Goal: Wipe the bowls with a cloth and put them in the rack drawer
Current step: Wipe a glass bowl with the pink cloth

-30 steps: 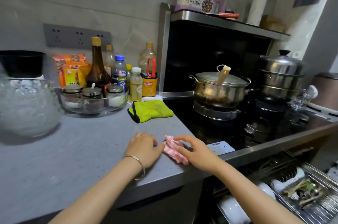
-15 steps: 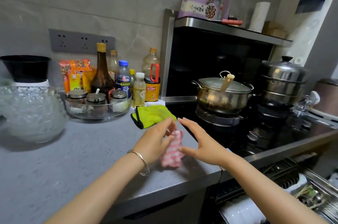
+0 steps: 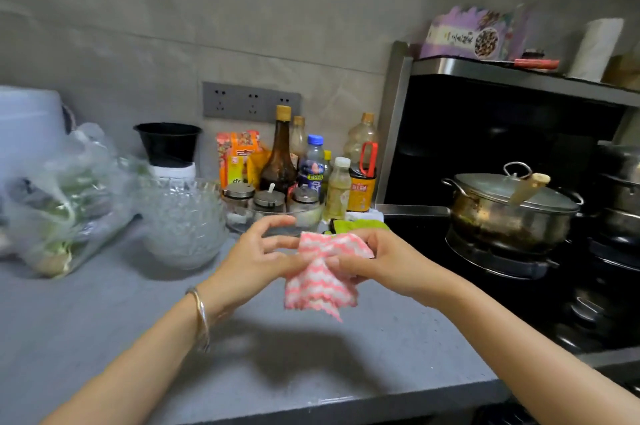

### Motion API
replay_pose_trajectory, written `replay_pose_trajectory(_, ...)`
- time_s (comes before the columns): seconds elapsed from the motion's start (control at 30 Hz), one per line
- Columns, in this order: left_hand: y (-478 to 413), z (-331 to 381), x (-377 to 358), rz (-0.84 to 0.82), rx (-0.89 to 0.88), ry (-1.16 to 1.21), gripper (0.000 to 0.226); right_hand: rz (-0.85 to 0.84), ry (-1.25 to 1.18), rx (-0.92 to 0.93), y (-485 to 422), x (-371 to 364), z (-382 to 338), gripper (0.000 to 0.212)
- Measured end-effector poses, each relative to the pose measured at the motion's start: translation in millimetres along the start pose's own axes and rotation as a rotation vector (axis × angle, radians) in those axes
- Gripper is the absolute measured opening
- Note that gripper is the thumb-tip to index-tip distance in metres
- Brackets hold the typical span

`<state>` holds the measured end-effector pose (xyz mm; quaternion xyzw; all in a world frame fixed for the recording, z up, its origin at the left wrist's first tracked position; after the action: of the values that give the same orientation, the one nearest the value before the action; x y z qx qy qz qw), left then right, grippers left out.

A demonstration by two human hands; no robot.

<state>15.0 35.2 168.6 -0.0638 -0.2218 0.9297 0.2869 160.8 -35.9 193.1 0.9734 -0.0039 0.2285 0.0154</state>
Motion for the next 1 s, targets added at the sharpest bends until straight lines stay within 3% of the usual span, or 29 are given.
replay_pose_trajectory(0.1, 12, 4, 33, 0.049, 0.014, 0.015, 0.062, -0.052, 0.033, -0.023, -17, -19, -2, 0.005)
replay_pose_trajectory(0.23, 15, 23, 57, 0.022, -0.069, -0.143, 0.055, -0.295, 0.095, -0.071, -28, -53, -9, 0.009)
replay_pose_trajectory(0.33, 12, 39, 59, -0.049, -0.154, -0.172, 0.05, -0.404, 0.007, -0.107, -38, -73, -19, 0.01)
replay_pose_trajectory(0.4, 4, 43, 63, -0.071, -0.206, -0.221, 0.05, -0.431, -0.108, -0.127, -48, -87, -24, 0.026)
replay_pose_trajectory(0.47, -6, 41, 74, -0.051, -0.247, -0.308, 0.047, -0.432, -0.283, -0.182, -59, -99, -25, 0.029)
replay_pose_trajectory(0.6, -26, 24, 123, 0.064, -0.293, -0.626, 0.032, -0.337, -0.5, -0.312, -78, -113, -13, 0.014)
replay_pose_trajectory(0.73, -39, 13, 177, 0.052, -0.311, -1.128, 0.065, -0.26, -0.536, -0.378, -90, -109, -1, 0.014)
replay_pose_trajectory(0.8, -47, 16, 191, 0.074, -0.343, -1.173, 0.067, -0.229, -0.547, -0.404, -95, -106, 4, 0.013)
replay_pose_trajectory(0.87, -56, 20, 199, 0.087, -0.316, -1.133, 0.052, -0.208, -0.551, -0.42, -99, -105, 8, 0.011)
replay_pose_trajectory(1.0, -74, 13, 205, -0.055, -0.212, -1.077, 0.027, -0.186, -0.532, -0.442, -103, -107, 13, 0.012)
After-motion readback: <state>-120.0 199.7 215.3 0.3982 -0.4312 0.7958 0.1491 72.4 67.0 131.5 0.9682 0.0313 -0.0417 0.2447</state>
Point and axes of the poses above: each hand's wrist, its own y-axis away from the middle knuckle, its own x-axis out of the back of the hand, z = x × y, the point moved 6 cm from there along -y, towards the middle knuckle, and after that the axes turned 13 degrees about -x, right-handed, at the moved point
